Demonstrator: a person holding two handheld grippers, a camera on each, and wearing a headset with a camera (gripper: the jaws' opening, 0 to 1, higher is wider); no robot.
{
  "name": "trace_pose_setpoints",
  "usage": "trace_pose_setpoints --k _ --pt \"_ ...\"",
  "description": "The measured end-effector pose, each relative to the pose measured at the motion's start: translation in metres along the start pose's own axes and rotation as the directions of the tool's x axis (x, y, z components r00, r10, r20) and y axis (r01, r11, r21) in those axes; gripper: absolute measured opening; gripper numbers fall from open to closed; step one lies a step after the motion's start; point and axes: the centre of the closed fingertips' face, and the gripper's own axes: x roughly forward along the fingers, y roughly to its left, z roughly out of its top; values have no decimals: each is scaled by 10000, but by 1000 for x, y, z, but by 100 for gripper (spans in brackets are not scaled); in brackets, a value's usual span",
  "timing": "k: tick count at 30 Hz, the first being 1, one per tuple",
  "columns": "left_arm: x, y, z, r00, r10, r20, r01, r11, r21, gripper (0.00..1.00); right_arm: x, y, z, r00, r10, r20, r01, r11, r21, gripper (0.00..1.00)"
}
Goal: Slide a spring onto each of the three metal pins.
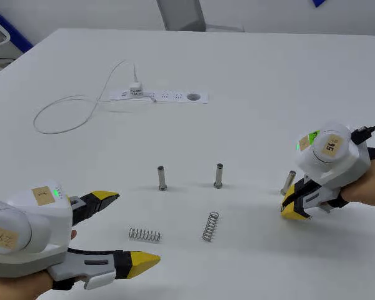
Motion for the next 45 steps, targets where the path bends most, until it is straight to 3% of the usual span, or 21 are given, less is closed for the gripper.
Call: trace_pose_setpoints --k 1,9,16,19,22,29,34,35,38,41,43,45 --pt "0 0 0 10000 -2 7 2 10000 -4 81 0 0 -3 9999 -6 -128 4 9999 -147 12" --pt "-2 -5 3 10000 -76 62 76 10000 51 81 -4 3 2 9995 -128 287 121 9997 229 12" --pt "0 -14 16 9989 -295 361 289 9995 156 81 -22 7 26 9893 -370 1412 248 9959 870 12" --pt "2 -20 24 9976 -449 520 437 9988 230 80 -31 10 39 9792 -510 1962 294 9934 1111 12" --pt "3 -28 37 9943 -676 818 660 9976 227 80 -43 17 59 9605 -620 2714 276 9913 1285 12" --pt "11 -41 62 9827 -1198 1415 1203 9927 44 76 -65 31 93 9233 -700 3776 242 9919 1245 12" --pt "21 -56 75 9704 -1834 1571 1849 9827 48 71 -83 42 126 8692 -453 4924 -224 9912 1308 11" --pt "25 -58 77 9675 -1971 1583 1988 9800 55 71 -89 44 136 8501 -437 5248 -326 9903 1352 11" --pt "31 -65 89 9575 -2275 1772 2305 9731 38 70 -102 49 154 8096 -278 5863 -616 9893 1319 11" --pt "36 -71 103 9463 -2516 2028 2583 9660 -69 69 -112 54 167 7834 -173 6213 -732 9901 1199 11" --pt "39 -74 112 9382 -2660 2214 2763 9609 -161 68 -119 59 177 7558 5 6548 -1029 9877 1180 11" --pt "42 -75 122 9307 -2718 2449 2883 9570 -336 67 -123 60 182 7411 52 6714 -1114 9871 1152 11"
